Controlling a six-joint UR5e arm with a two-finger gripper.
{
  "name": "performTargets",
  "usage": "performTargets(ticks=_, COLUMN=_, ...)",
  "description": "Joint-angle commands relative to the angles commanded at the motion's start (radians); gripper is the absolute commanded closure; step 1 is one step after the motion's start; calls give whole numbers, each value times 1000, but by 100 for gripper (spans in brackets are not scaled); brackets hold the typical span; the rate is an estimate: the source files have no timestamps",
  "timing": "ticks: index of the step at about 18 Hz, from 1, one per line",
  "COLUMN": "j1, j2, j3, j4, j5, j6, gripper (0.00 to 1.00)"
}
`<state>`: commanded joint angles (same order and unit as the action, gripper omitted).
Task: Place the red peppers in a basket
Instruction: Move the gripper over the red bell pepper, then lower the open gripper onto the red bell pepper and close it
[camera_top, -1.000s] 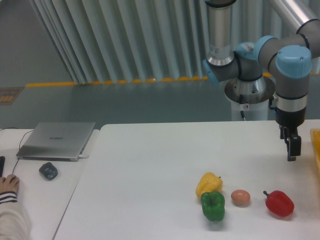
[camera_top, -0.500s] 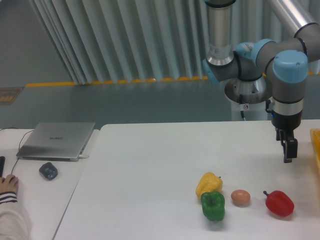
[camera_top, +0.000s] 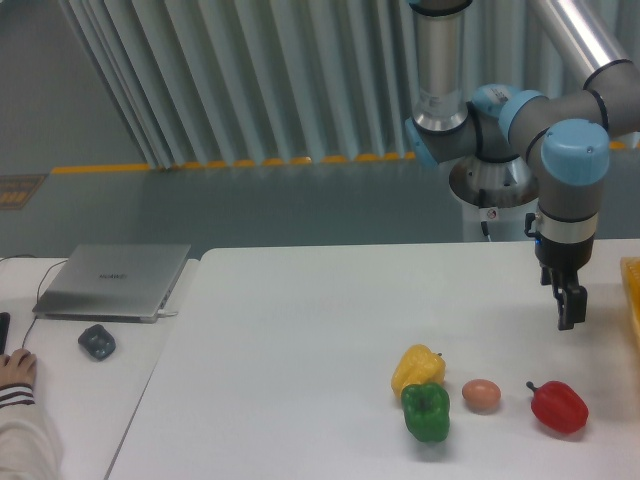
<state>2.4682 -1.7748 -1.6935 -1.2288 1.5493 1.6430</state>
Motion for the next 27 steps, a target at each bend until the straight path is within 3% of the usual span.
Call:
performTargets(ticks=7, j1=2, j2=-9, j3=9, j4=14, j5=-55, j6=-192, gripper=0)
performTargets(ticks=9, j1=0, j2=-15, j3=9, j4=63, j5=-100, j6=-233, gripper=0)
performTargets(ticks=11, j1=-21, j2=-28, j3=20, j4=116, j5=-92, j6=-238, gripper=0)
performTargets(ticks=13, j1=-60, j2=-51, j3=46, j4=121, j5=-45, j6=-293, gripper=0)
performTargets(ticks=15, j1=-63, j2=-57, j3=66, j4=124, j5=-31, j6=-414, gripper=0)
performTargets(ticks=17, j1=-63, j2=-66, j3=81, j4=124, j5=-31, j6=-448, gripper=0)
performTargets(ticks=22, j1=-95, j2=-101, j3=116, j4=126, j5=-3, j6=-191, gripper=0)
performTargets(ticks=27, j1=-94, j2=-163, j3=164, j4=130, j5=81, j6=272, gripper=0)
